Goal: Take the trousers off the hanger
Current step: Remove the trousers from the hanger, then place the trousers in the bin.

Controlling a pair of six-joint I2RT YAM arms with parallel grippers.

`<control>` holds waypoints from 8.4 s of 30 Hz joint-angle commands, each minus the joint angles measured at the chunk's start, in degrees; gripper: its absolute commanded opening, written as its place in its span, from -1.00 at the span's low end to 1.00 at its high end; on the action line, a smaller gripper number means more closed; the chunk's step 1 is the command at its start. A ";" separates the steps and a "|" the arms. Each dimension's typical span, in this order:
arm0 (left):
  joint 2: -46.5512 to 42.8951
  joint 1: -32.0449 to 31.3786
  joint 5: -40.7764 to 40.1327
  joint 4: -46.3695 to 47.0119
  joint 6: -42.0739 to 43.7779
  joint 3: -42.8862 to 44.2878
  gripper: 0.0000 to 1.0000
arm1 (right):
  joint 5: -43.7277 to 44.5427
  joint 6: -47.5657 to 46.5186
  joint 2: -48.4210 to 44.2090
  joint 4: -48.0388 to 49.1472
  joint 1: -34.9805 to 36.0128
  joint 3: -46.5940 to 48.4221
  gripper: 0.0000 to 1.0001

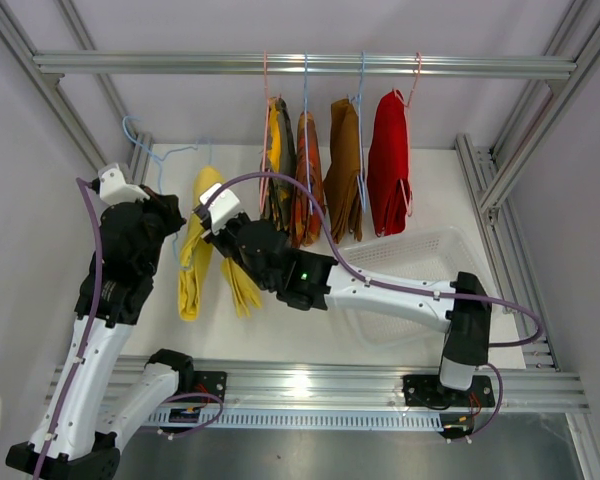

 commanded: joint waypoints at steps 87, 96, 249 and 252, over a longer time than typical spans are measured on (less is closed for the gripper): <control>6.31 0.00 -2.09 1.94 5.46 0.62 -0.99 | 46.32 -8.31 -63.88 -15.07 18.78 -30.26 -1.00; 6.84 -0.79 -2.97 1.67 5.81 0.70 -0.99 | 54.57 14.44 -72.41 -39.31 15.61 -33.87 -1.00; 7.10 -5.97 -5.43 0.70 7.75 1.41 -0.99 | 3.60 53.93 -44.97 -34.32 -25.18 -58.40 -0.13; 7.19 -5.97 -5.52 0.71 7.75 1.50 -0.99 | 6.32 53.93 -49.03 -39.33 -25.17 -56.29 -0.12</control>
